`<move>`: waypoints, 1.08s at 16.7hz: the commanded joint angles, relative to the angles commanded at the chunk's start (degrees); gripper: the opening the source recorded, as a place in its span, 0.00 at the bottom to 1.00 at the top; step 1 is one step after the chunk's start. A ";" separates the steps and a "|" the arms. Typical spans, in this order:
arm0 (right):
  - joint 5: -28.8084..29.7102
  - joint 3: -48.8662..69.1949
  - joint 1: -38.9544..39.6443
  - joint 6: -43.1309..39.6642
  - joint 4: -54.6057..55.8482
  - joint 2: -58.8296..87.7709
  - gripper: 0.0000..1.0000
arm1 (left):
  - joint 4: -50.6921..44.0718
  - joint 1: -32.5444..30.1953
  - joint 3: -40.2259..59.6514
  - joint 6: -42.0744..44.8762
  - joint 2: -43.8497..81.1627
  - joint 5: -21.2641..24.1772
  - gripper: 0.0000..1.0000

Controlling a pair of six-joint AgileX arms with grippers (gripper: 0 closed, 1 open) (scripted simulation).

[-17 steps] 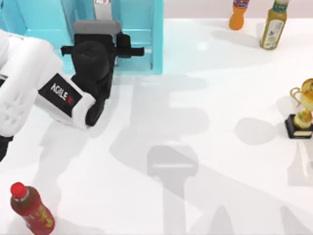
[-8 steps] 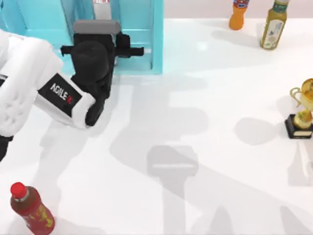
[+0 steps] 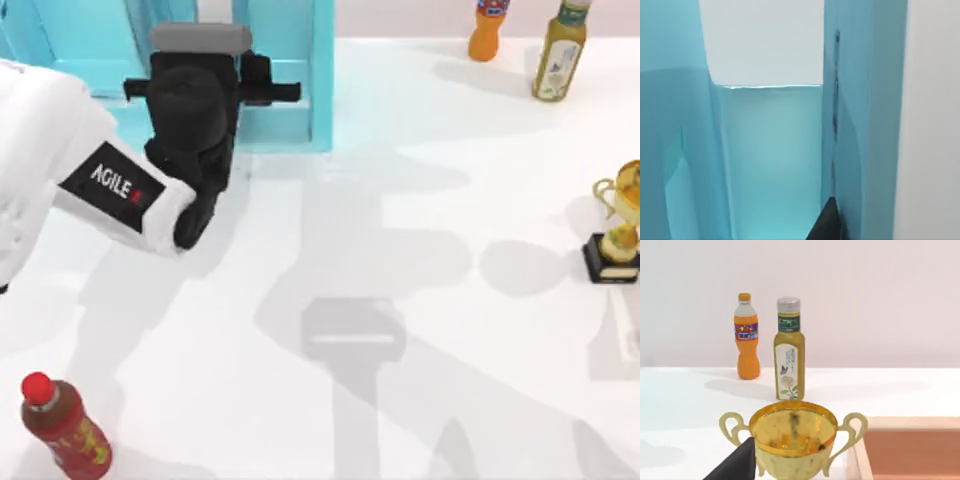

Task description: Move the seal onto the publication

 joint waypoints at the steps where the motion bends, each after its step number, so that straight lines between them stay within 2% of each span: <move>1: 0.00 0.00 0.00 0.00 0.00 0.00 1.00 | -1.43 -0.69 -1.34 0.11 -2.96 -0.72 0.00; 12: 0.00 0.00 0.00 0.00 0.00 0.00 1.00 | -24.97 -10.64 -23.55 0.11 -49.77 -11.60 0.00; 15: 0.00 0.00 0.00 0.00 0.00 0.00 1.00 | -28.90 -12.34 -27.25 0.05 -56.25 -13.46 0.00; 18: 0.00 0.00 0.00 0.00 0.00 0.00 1.00 | -29.72 -12.72 -28.02 0.04 -57.51 -13.86 0.00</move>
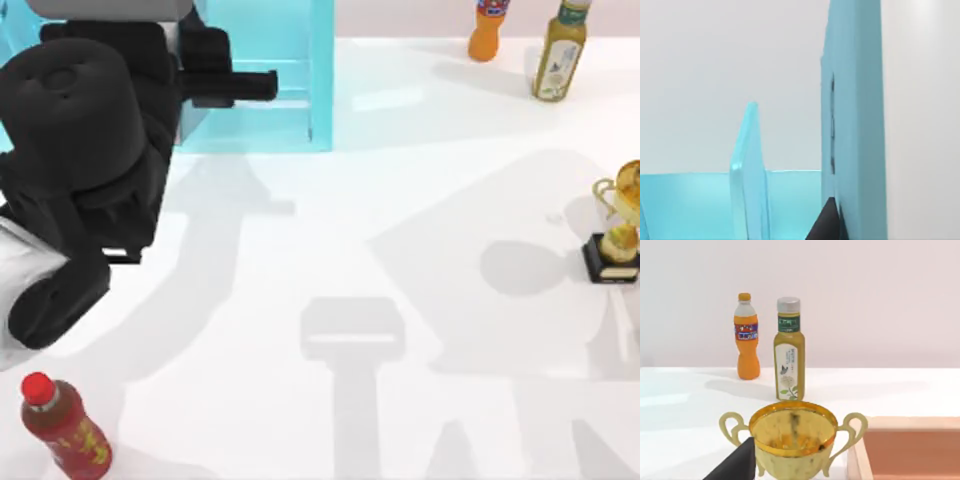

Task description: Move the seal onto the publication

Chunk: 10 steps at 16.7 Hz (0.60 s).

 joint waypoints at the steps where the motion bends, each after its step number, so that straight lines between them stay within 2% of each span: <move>1: 0.00 0.00 0.00 0.00 0.00 0.00 1.00 | 0.00 0.00 0.00 0.00 0.00 0.00 0.00; 6: 0.00 0.00 0.00 0.00 0.00 0.00 1.00 | -0.59 -0.29 0.61 -1.63 1.33 -0.72 0.00; 10: 0.00 0.00 0.00 0.00 0.00 0.00 1.00 | -4.40 -3.77 4.16 -12.31 6.84 -5.16 0.00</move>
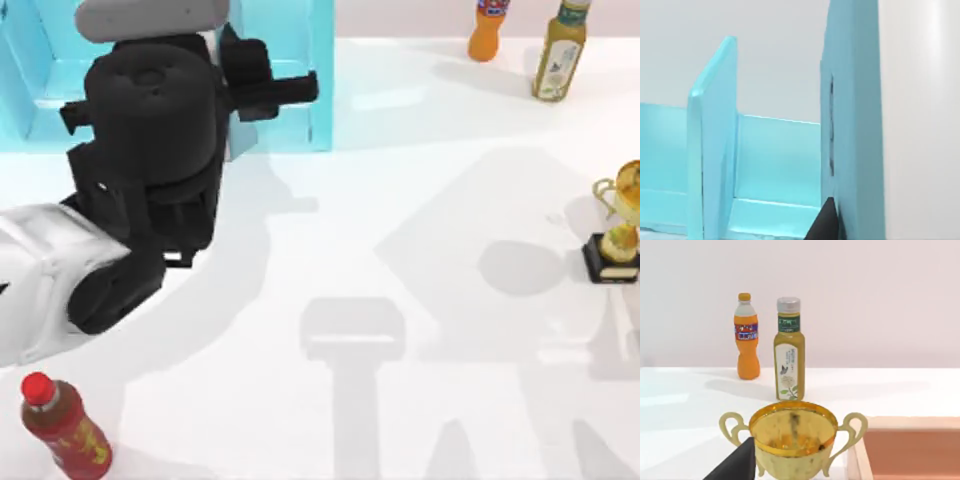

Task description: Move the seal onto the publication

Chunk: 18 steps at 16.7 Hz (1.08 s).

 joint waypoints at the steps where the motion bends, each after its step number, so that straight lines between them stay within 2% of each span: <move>1: 0.00 0.00 0.00 0.00 0.00 0.00 1.00 | -1.39 -1.26 1.29 -4.15 1.94 -1.57 0.00; 5: 0.00 0.00 0.00 0.00 0.00 0.00 1.00 | -8.35 -7.33 7.44 -26.54 10.91 -8.98 0.00; 14: 0.00 0.00 0.00 0.00 0.00 0.00 1.00 | -27.43 -20.97 21.40 -93.64 29.17 -25.75 0.00; 18: 0.00 0.00 0.00 0.00 0.00 0.00 1.00 | -34.83 -25.34 25.85 -115.34 34.06 -30.99 0.00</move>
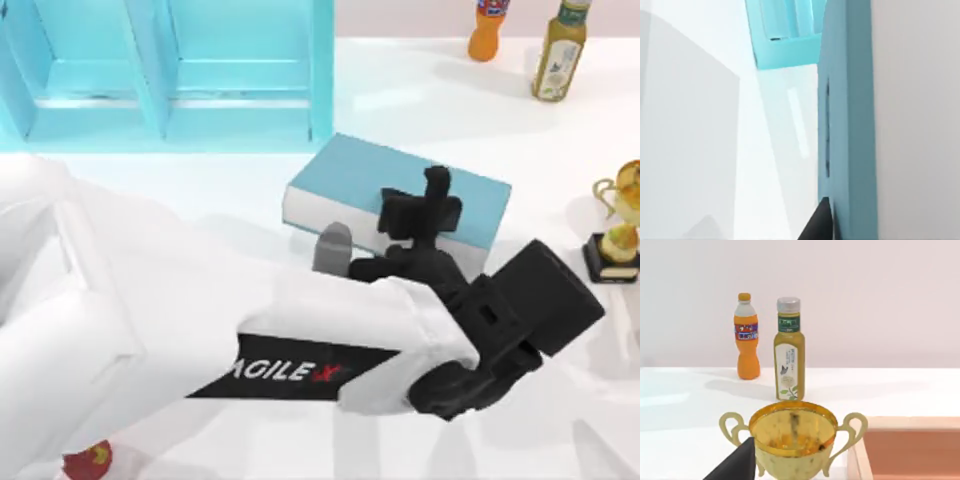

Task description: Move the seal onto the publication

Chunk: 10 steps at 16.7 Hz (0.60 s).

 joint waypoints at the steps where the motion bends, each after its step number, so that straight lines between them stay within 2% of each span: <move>1: 0.00 0.00 0.00 0.00 0.00 0.00 1.00 | -1.49 -0.83 0.84 -3.92 0.86 -0.98 0.00; 5: 0.00 0.00 0.00 0.00 0.00 0.00 1.00 | -5.46 -2.99 3.06 -13.55 3.03 -3.52 0.00; 10: 0.00 0.00 0.00 0.00 0.00 0.00 1.00 | -5.97 -3.28 3.35 -14.75 3.33 -3.86 0.00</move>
